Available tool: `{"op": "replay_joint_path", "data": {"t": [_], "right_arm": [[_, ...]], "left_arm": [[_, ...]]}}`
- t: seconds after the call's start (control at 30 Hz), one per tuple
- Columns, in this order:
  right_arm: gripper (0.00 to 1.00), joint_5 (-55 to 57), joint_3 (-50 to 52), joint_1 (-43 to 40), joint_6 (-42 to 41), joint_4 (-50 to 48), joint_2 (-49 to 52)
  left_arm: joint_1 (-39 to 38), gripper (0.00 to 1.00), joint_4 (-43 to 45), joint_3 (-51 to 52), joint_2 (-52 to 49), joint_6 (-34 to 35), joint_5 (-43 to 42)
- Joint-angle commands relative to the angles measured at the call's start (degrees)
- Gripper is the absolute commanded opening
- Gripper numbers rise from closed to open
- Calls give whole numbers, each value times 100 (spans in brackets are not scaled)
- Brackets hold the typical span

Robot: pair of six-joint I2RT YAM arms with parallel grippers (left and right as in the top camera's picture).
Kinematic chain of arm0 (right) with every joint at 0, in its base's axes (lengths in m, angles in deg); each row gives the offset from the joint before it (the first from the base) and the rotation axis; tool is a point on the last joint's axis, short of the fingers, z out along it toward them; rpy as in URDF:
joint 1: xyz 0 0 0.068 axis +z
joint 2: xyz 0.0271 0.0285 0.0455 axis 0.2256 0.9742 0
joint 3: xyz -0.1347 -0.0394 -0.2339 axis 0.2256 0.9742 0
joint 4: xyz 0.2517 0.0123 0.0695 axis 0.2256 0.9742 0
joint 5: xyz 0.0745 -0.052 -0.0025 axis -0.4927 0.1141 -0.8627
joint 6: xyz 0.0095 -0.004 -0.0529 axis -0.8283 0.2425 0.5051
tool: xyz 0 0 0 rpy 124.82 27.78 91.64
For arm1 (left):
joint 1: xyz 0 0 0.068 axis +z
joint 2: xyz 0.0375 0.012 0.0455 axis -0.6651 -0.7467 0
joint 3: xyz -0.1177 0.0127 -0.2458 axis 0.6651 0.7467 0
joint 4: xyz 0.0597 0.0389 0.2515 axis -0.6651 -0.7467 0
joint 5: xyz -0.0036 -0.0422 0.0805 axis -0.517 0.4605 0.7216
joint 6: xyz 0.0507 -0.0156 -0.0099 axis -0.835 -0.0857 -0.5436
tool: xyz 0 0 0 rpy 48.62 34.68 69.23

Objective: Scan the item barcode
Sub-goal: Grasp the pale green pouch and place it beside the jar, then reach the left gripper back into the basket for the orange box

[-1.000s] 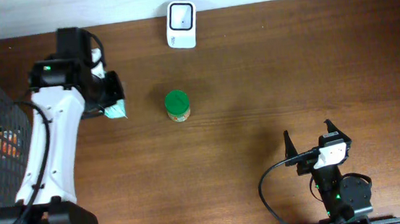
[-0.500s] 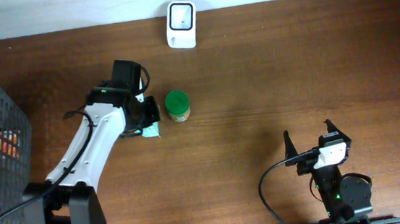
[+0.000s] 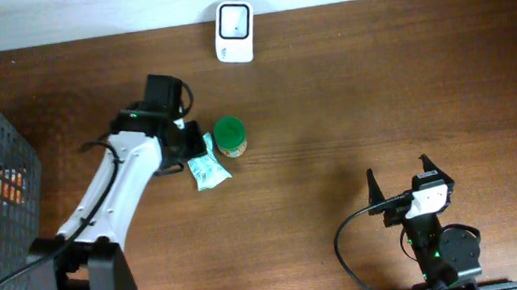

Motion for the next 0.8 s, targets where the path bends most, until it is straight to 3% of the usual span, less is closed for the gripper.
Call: {"op": "replay_joint_path", "data": {"t": [0.0,0.27,0.4,0.53,0.77], "right_arm": [[98,11,31,42,-44,28,-33],[98,11,31,42,-44,28,-33],[98,11,31,42,-44,28,-33],[98,11,31,42,-44,28,-33],[98,11,31,42,-44,28,-33]], "left_arm": [[404,53,-437,-988,306,-378,63],[1690,57,-1880,-3394,962,-852,72],[2938,59,-1958,-3576,1283,-852,557],[4120,60,-1956,-3567,1200,-717,354],[5257,70,-1657,-3567,409,-638,142]]}}
